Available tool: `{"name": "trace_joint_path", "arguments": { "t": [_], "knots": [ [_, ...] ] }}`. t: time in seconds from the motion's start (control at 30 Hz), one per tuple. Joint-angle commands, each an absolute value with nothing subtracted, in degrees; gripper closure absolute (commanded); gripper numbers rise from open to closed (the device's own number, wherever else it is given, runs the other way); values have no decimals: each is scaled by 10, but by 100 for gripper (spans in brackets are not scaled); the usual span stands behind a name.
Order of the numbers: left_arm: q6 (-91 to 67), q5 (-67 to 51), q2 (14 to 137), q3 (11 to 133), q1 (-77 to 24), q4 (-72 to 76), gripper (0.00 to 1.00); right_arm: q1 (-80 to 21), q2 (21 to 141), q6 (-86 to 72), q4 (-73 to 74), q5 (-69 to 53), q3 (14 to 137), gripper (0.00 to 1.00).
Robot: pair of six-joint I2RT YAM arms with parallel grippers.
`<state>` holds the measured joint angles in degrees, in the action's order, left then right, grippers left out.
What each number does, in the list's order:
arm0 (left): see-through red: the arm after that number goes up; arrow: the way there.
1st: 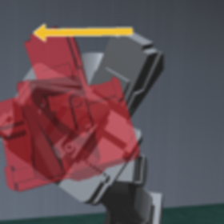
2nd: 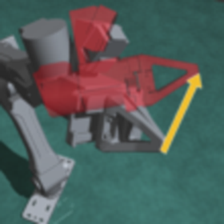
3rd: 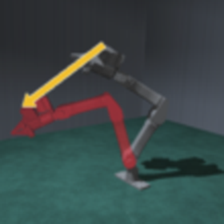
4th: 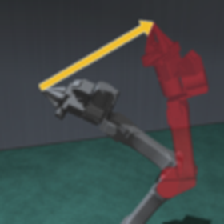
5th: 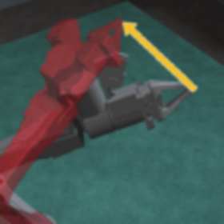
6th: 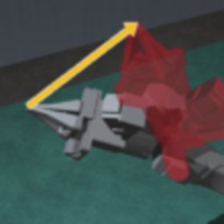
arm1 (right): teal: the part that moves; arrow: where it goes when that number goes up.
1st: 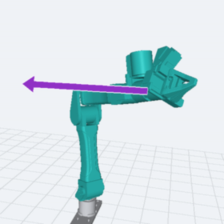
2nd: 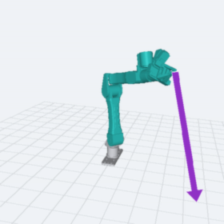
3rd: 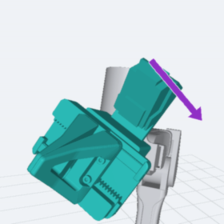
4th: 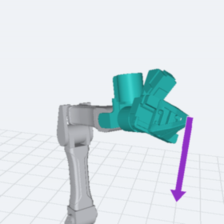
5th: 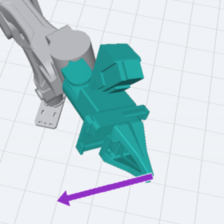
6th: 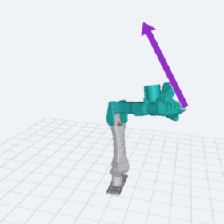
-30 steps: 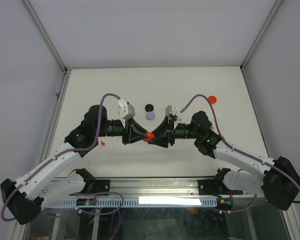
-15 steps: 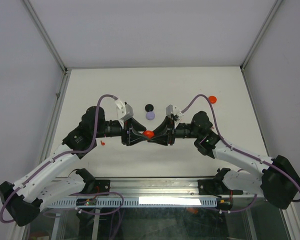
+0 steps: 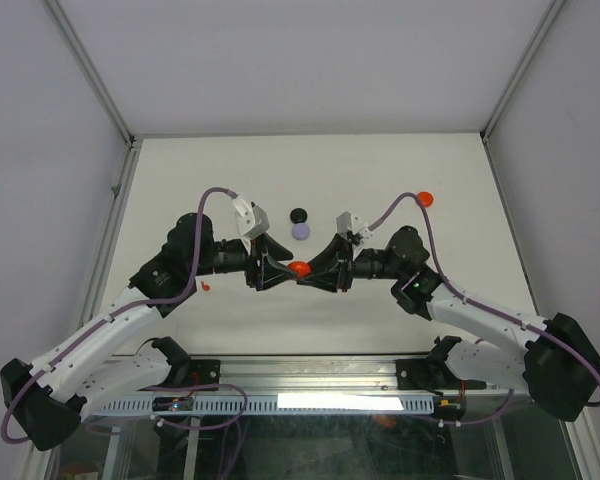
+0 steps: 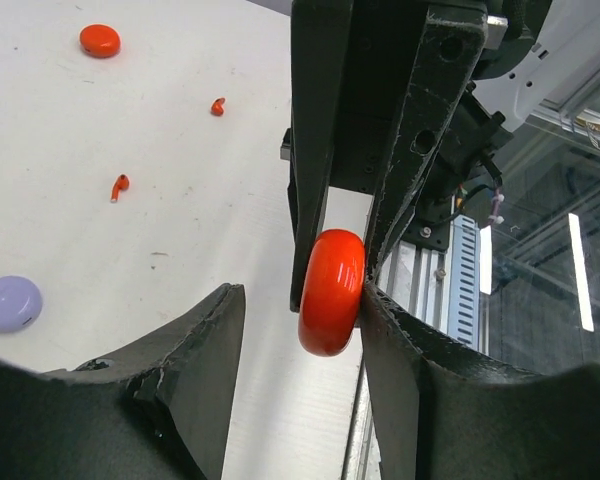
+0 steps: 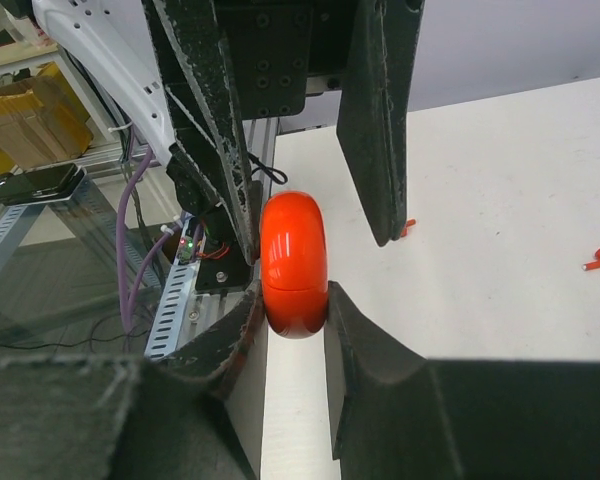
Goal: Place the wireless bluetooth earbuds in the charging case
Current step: Open the charging case.
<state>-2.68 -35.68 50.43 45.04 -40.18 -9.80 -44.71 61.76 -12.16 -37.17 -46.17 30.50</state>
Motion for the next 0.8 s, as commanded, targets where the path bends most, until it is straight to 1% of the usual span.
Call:
{"name": "trace_joint_path", "arguments": {
  "t": [0.0, 0.17, 0.53, 0.63, 0.77],
  "knots": [
    [-52, -310, 504, 451, -407, -64, 52, -444, 600, -120, -411, -471, 298, 100],
    [-74, -268, 509, 454, -406, -61, 54, -444, 593, -109, -409, -479, 289, 100],
    [-100, -226, 513, 454, -406, -50, 52, -443, 578, -88, -396, -467, 280, 100],
    [-108, -222, 508, 454, -406, -45, 47, -442, 578, -87, -392, -451, 279, 100],
    [-130, -177, 493, 450, -405, -46, 34, -435, 578, -72, -377, -411, 275, 100]
  ]
}}
